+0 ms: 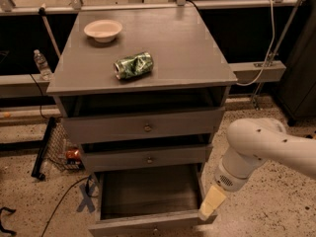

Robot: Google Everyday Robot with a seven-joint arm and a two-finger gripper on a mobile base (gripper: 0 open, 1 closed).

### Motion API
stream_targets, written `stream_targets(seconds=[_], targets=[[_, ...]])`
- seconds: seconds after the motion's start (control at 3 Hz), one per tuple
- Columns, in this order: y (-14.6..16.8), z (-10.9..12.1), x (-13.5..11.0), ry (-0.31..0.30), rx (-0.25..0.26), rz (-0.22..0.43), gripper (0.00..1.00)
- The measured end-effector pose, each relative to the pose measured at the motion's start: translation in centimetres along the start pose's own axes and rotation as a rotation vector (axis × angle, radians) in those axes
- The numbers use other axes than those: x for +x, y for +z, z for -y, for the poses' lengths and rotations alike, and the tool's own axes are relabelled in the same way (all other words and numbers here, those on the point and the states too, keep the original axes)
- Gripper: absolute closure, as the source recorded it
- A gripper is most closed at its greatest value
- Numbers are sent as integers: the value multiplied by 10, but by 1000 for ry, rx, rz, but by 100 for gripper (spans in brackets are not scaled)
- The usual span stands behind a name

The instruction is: Close bottom drawer

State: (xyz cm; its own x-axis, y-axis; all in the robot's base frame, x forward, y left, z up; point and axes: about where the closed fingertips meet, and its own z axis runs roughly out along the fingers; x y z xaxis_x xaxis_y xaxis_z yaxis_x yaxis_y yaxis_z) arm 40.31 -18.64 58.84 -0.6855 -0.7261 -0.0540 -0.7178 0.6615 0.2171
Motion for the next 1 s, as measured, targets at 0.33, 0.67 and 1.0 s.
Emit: stream_targets(seconds=[0.33, 0.67, 1.0], targets=[[46, 3, 1, 74, 1, -24, 0], [93, 8, 4, 161, -7, -49, 0], [124, 9, 7, 206, -26, -71, 0]])
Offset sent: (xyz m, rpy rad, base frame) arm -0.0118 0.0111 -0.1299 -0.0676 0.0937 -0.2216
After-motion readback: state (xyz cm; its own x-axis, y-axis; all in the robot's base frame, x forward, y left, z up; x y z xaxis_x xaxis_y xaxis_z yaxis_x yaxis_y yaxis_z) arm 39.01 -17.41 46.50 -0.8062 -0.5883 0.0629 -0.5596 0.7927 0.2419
